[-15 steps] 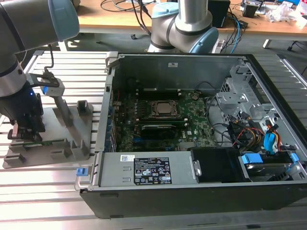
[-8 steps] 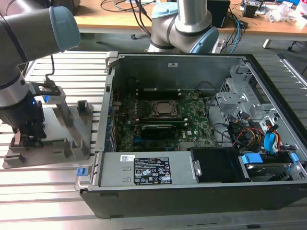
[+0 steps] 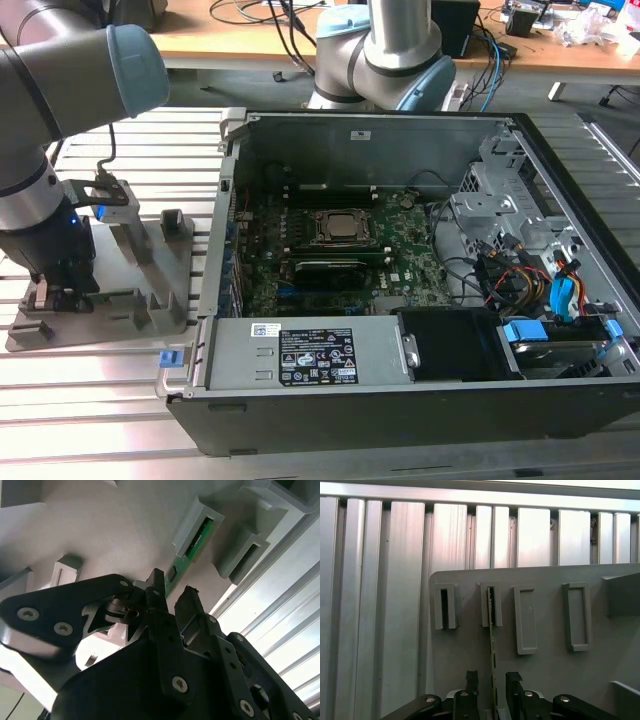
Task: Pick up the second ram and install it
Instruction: 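Pick up the second ram and move it above second insertion slot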
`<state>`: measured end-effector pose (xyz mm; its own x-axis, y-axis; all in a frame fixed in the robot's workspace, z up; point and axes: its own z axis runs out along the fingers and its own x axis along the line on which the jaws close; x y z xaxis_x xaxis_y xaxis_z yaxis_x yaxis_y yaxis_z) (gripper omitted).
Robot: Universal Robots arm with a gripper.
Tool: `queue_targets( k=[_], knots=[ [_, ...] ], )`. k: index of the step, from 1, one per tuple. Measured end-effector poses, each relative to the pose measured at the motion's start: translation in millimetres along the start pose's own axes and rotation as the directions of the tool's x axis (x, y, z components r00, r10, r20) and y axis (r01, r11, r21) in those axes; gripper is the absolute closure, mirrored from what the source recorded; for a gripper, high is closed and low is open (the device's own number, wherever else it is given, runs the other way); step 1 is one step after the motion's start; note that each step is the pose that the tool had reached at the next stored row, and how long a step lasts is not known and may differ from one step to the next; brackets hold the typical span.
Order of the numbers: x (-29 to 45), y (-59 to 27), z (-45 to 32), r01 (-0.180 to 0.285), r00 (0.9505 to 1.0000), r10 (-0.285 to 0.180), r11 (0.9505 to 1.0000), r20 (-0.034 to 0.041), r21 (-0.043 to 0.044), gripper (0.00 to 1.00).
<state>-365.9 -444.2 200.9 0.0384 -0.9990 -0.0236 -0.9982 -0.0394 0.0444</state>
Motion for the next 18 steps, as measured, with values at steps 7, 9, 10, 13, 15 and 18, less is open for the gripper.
queue_targets(
  k=[7,9,10,13,15,18],
  knots=[
    [0.0,0.0,0.0,0.0,1.0,0.0,1.0,0.0005,0.0,0.86],
    [0.0,0.0,0.0,0.0,1.0,0.0,1.0,0.0005,0.0,0.86],
    [0.0,0.0,0.0,0.0,1.0,0.0,1.0,0.0006,0.0,0.86],
    [0.0,0.0,0.0,0.0,1.0,0.0,1.0,0.0009,0.0,0.86],
    [0.0,0.0,0.0,0.0,1.0,0.0,1.0,0.001,0.0,0.86],
    [0.0,0.0,0.0,0.0,1.0,0.0,1.0,0.0013,0.0,0.86]
  ],
)
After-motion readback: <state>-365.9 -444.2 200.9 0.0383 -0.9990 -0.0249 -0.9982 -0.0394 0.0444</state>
